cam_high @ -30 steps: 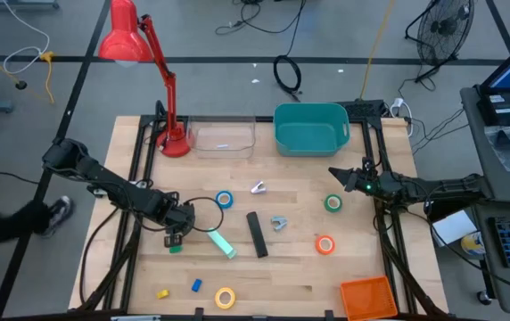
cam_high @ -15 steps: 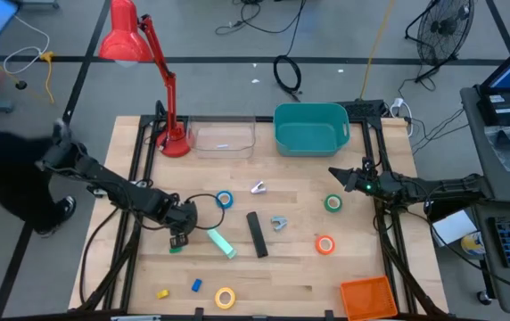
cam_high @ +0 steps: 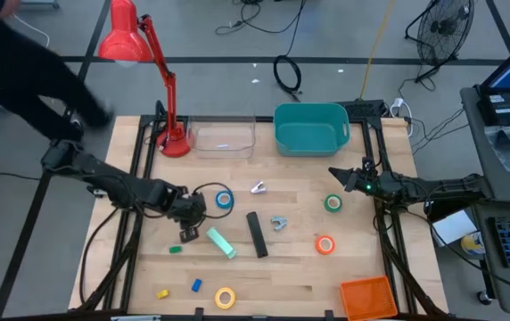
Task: Pick and place Stapler, Stapler remover, tape
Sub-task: Put the top green stapler into the green bin
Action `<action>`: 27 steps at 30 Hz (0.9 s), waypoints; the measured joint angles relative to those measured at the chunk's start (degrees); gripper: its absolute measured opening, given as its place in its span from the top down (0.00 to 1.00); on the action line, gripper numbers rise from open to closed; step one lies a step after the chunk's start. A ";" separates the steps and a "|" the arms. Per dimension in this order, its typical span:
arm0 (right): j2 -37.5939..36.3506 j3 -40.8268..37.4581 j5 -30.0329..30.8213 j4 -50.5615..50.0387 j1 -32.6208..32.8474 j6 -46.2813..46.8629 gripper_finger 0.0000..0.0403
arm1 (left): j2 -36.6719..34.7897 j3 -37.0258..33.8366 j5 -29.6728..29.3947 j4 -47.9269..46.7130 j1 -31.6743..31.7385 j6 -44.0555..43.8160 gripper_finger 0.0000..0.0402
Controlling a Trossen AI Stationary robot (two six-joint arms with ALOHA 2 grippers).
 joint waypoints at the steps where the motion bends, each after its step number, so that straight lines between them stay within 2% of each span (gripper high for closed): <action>1: -0.02 0.01 0.00 0.00 -0.02 0.00 0.99 | 0.00 1.06 -0.49 -0.45 0.68 0.76 0.81; 11: -0.02 0.00 0.00 0.02 -0.02 0.00 0.99 | 0.00 11.37 -5.21 -1.23 11.71 9.35 0.83; 21: 0.00 0.00 -0.20 0.02 -0.02 0.00 0.99 | 0.00 16.38 -6.02 5.78 29.50 13.09 0.83; 27: -0.02 0.01 -0.24 0.00 0.00 0.00 0.99 | 3.20 19.62 -5.69 5.19 38.71 15.59 0.83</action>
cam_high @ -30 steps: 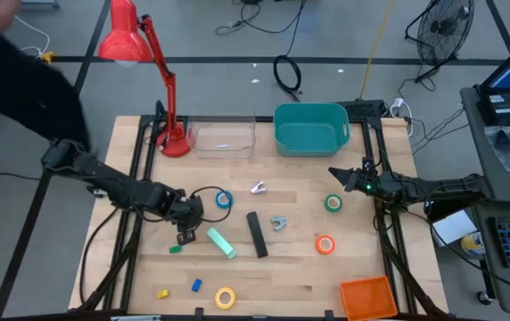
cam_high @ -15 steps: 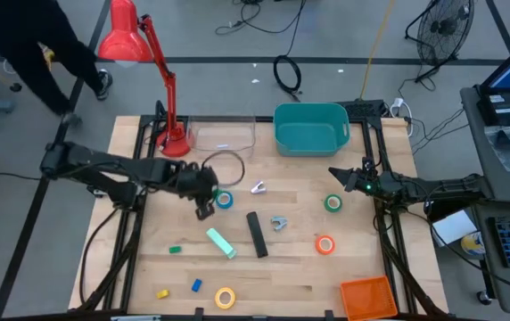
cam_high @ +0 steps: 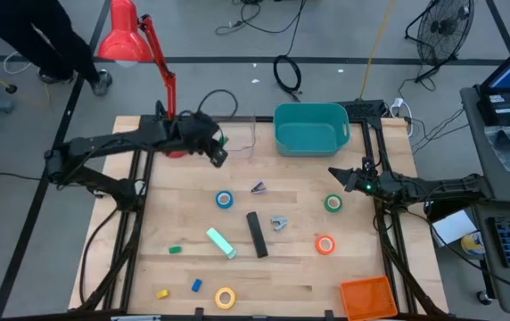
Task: Pick and place Stapler, Stapler remover, tape
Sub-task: Put the top green stapler into the green bin
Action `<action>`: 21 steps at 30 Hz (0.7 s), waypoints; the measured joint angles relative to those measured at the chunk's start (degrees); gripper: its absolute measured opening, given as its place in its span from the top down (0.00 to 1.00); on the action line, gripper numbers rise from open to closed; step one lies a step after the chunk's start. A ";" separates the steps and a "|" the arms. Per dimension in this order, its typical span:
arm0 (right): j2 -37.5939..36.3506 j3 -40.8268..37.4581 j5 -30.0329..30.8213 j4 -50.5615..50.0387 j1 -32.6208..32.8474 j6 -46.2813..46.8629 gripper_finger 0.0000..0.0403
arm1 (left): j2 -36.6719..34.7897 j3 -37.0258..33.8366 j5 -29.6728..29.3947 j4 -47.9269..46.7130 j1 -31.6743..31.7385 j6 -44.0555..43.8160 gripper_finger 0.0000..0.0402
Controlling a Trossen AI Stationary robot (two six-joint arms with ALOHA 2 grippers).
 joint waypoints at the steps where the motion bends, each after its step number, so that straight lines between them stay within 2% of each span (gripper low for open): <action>1: 0.01 -0.02 -0.02 0.01 -0.02 0.00 0.99 | 1.19 0.62 0.58 0.01 1.17 0.62 0.83; 7: 0.00 -0.02 -1.25 0.02 -0.01 0.02 0.99 | 11.63 4.01 2.98 -0.95 6.94 4.72 0.83; 11: 0.00 -0.02 -2.96 0.02 0.00 0.40 0.99 | 16.79 5.38 3.91 -1.77 11.57 4.19 0.83; 16: 0.02 -0.02 -4.50 0.02 0.01 0.45 0.99 | 19.35 5.37 7.60 -2.35 17.85 0.07 0.83; 21: 0.01 -0.02 -4.52 0.04 0.01 0.44 0.99 | 19.36 5.34 8.52 -2.41 19.92 0.63 0.83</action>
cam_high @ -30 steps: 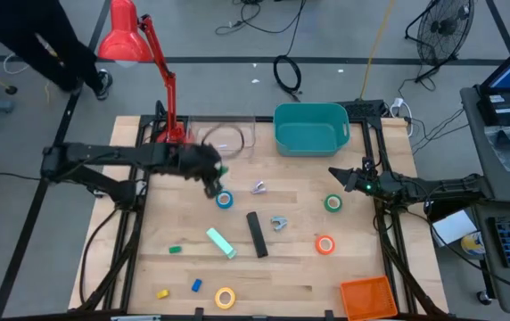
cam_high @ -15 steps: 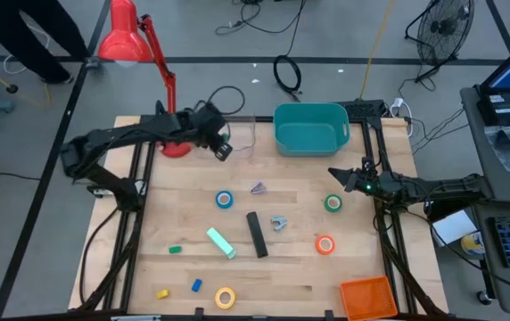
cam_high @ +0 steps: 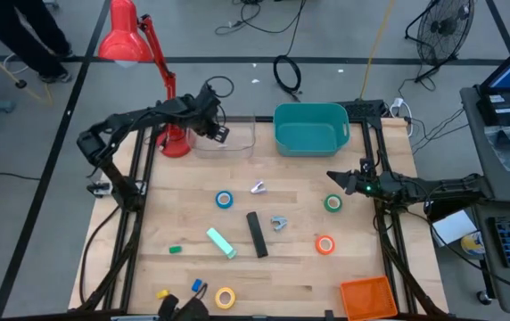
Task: Pick and place Stapler, Stapler remover, tape
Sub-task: Put the top green stapler into the green bin
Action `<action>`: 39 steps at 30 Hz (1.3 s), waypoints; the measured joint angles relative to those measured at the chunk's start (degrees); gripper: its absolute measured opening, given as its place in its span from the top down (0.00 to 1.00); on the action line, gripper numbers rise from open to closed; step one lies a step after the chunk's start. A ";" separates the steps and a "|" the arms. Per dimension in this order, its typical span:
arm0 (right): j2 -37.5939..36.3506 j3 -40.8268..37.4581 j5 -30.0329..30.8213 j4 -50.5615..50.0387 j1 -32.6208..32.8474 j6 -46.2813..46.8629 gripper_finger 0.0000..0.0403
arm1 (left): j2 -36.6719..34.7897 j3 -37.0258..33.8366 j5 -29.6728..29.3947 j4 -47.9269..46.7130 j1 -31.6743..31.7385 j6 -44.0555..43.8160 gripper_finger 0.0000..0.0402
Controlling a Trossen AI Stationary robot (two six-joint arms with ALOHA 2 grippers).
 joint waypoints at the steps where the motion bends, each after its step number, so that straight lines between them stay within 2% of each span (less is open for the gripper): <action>1: 0.01 0.00 -0.01 -0.02 0.00 -0.05 0.99 | -0.21 0.00 0.13 0.00 0.07 0.08 0.83; 5: 0.01 0.00 0.06 -0.04 0.00 -0.28 0.99 | -0.88 0.06 0.78 0.22 -0.35 0.32 0.83; 8: 0.01 0.00 0.08 -0.02 0.00 -0.42 0.99 | -1.44 1.17 4.81 -0.02 -2.20 1.34 0.83; 13: 0.02 0.00 0.20 0.41 0.00 -0.42 0.99 | -4.18 4.99 9.09 0.68 -8.65 4.13 0.83; 17: 0.29 -0.02 0.36 3.60 0.00 -1.26 0.99 | -6.71 8.12 14.15 5.66 -14.29 2.24 0.83; 20: 1.53 -0.04 0.55 13.07 0.00 -4.92 0.99 | -7.70 9.53 18.52 12.30 -18.47 -1.60 0.83; 24: 6.25 -0.02 2.04 34.23 -0.02 -12.88 0.99 | -7.70 10.12 23.72 25.00 -23.52 -7.47 0.83; 27: 11.62 0.00 1.82 47.70 0.00 -17.62 0.97 | -7.20 10.31 25.14 34.17 -26.26 -11.77 0.83; 30: 17.99 0.46 1.77 54.84 0.28 -17.07 0.90 | -7.00 10.23 25.32 37.21 -27.70 -14.59 0.83; 34: 27.97 4.41 0.81 55.52 1.35 -12.35 0.74 | -7.04 10.23 27.30 35.31 -28.58 -13.63 0.83; 37: 36.57 10.03 -3.38 55.30 1.55 -10.12 0.61 | -7.02 10.23 30.89 29.82 -28.81 -11.65 0.83; 39: 41.94 14.77 -8.31 53.59 1.55 -9.90 0.53 | -7.02 10.23 32.98 25.37 -29.10 -9.54 0.83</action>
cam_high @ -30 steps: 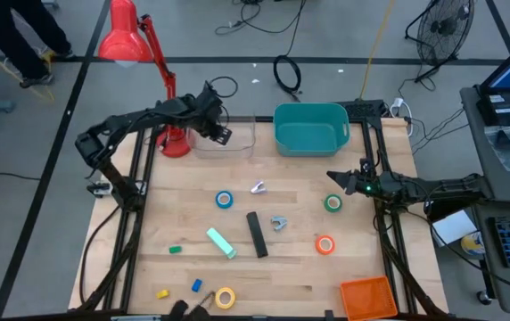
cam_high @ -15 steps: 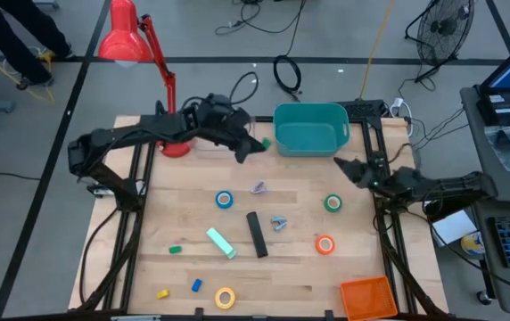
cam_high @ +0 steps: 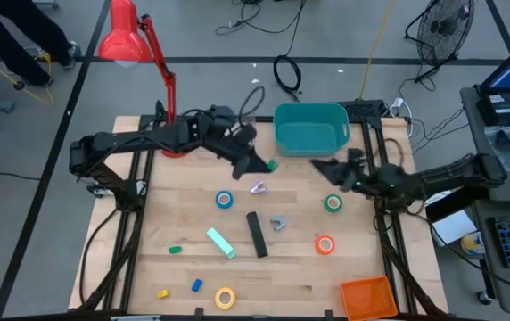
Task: Pick and place Stapler, Stapler remover, tape
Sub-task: Put the top green stapler into the green bin
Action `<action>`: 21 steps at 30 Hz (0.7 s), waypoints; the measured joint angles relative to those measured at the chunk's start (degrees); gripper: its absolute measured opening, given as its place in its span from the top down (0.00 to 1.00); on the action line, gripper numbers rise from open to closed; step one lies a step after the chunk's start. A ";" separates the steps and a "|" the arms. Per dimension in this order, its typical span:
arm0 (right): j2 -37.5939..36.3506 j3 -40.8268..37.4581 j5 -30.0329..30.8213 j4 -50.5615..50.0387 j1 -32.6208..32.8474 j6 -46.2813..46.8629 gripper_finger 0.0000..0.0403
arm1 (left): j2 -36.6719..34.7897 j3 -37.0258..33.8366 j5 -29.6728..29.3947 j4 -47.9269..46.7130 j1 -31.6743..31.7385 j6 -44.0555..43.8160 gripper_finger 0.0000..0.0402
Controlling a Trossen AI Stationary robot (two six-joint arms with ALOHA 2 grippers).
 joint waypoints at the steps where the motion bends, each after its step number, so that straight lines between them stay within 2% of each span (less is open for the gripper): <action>1: 2.37 2.89 -3.23 -1.95 -0.19 0.06 0.50 | 0.00 0.00 1.02 -2.61 -0.08 1.36 0.83; 5: 9.37 14.52 -14.28 -20.24 -1.07 0.83 0.41 | 0.02 0.00 3.65 -13.18 -1.09 8.11 0.83; 9: 14.83 24.79 -20.82 -37.95 -2.46 -0.76 0.40 | 0.04 -0.02 3.97 -23.22 -2.66 15.04 0.83; 13: 19.31 30.76 -26.03 -41.61 -4.18 -2.08 0.42 | 0.04 -0.02 4.69 -27.13 -4.41 17.66 0.83; 17: 23.88 34.71 -33.13 -41.53 -5.56 -2.12 0.43 | 0.04 -0.02 5.95 -27.25 -5.73 17.75 0.83; 21: 29.34 37.39 -37.13 -41.82 -5.74 -2.12 0.44 | 0.93 -0.02 5.23 -25.66 -6.87 17.68 0.83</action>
